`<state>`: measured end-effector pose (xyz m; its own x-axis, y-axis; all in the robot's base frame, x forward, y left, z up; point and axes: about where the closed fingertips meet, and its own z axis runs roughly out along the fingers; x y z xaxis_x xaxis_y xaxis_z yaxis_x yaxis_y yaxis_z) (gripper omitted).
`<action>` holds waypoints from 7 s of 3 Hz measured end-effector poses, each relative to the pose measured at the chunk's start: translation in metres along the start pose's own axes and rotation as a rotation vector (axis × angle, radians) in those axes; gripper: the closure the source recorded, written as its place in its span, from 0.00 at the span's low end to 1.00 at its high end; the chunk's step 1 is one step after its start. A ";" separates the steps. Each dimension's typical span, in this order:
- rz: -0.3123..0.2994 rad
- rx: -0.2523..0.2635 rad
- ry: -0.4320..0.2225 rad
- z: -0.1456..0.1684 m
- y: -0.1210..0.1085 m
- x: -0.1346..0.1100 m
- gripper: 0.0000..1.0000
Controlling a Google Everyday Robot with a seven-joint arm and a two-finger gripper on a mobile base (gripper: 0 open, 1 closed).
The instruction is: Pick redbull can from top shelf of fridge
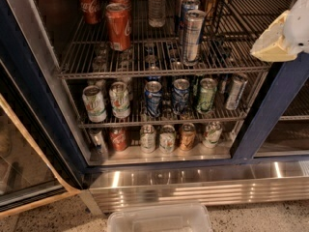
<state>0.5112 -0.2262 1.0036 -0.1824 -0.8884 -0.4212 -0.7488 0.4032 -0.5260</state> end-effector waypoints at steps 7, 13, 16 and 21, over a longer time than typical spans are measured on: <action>-0.002 -0.020 -0.112 0.032 -0.004 -0.034 0.18; 0.094 0.035 -0.394 0.058 -0.002 -0.084 0.39; 0.094 0.035 -0.395 0.058 -0.002 -0.084 0.48; 0.134 0.085 -0.496 0.066 -0.007 -0.096 0.03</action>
Offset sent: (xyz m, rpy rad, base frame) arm 0.0000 0.0000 0.0000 0.0000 0.0000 0.0000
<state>0.5761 -0.1291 0.9993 0.0656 -0.6254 -0.7776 -0.6818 0.5409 -0.4925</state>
